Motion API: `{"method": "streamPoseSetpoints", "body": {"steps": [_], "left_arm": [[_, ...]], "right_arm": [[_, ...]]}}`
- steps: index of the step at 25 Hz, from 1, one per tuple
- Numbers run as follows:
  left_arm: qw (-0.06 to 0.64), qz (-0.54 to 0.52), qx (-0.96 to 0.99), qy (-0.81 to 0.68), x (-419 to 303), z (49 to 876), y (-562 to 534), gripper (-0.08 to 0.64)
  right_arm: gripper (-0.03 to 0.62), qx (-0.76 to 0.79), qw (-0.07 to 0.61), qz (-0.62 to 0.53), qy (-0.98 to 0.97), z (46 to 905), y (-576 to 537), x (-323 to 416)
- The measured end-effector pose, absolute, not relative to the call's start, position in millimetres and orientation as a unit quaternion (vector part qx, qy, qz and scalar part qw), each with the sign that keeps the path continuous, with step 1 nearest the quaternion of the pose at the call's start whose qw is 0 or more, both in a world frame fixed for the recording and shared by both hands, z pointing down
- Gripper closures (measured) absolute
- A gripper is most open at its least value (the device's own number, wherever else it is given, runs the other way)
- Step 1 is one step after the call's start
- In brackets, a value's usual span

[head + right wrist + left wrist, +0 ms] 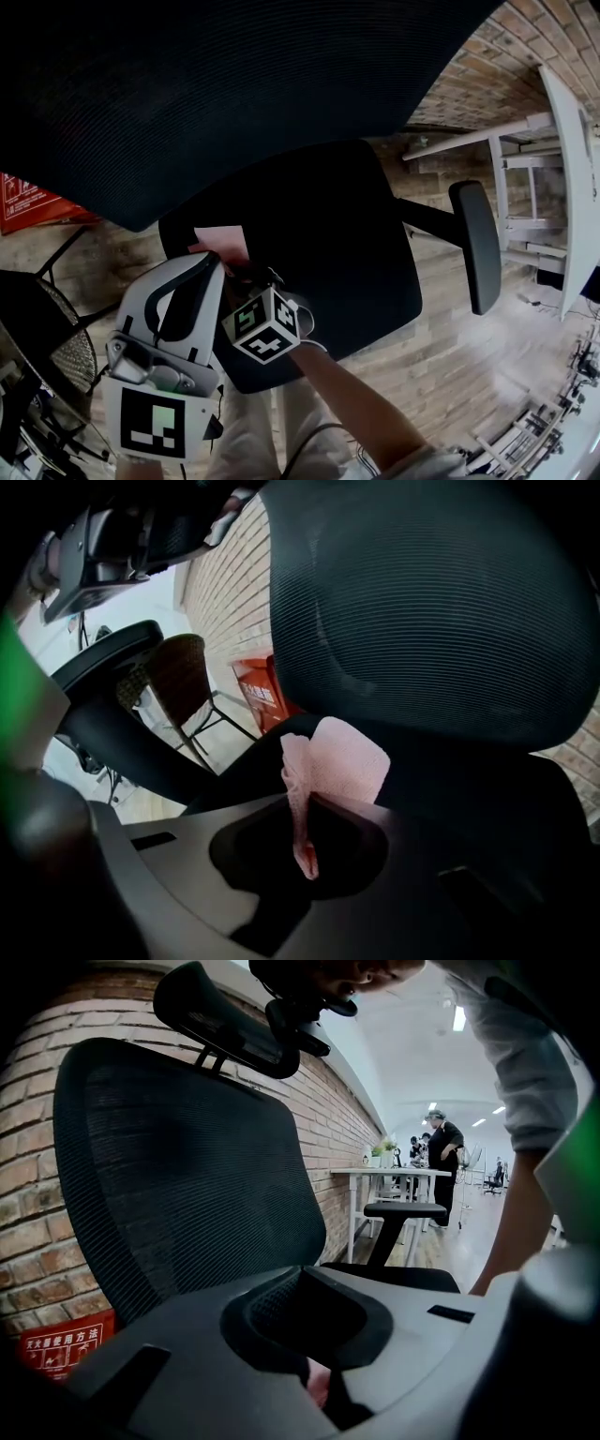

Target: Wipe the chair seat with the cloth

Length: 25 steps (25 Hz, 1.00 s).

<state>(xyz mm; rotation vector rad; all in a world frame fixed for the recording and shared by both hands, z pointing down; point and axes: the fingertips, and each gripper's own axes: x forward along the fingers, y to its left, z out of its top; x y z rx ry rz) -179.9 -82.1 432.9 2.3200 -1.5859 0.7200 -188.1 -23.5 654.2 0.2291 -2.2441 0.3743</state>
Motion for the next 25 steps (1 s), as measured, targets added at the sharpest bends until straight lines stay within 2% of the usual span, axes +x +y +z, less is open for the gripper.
{"method": "streamPoseSetpoints", "body": {"steps": [10,25], "left_arm": [[0.119,0.249,0.800,-0.533,-167,429,-80,0.541],[0.100,0.252,0.825,-0.496,-117,427,-83,0.541]], "right_arm": [[0.535,0.150,0.430,0.139,-0.879,653,-55,-134],[0.535,0.313,0.456,0.155,-0.819,655,-140,22]]}}
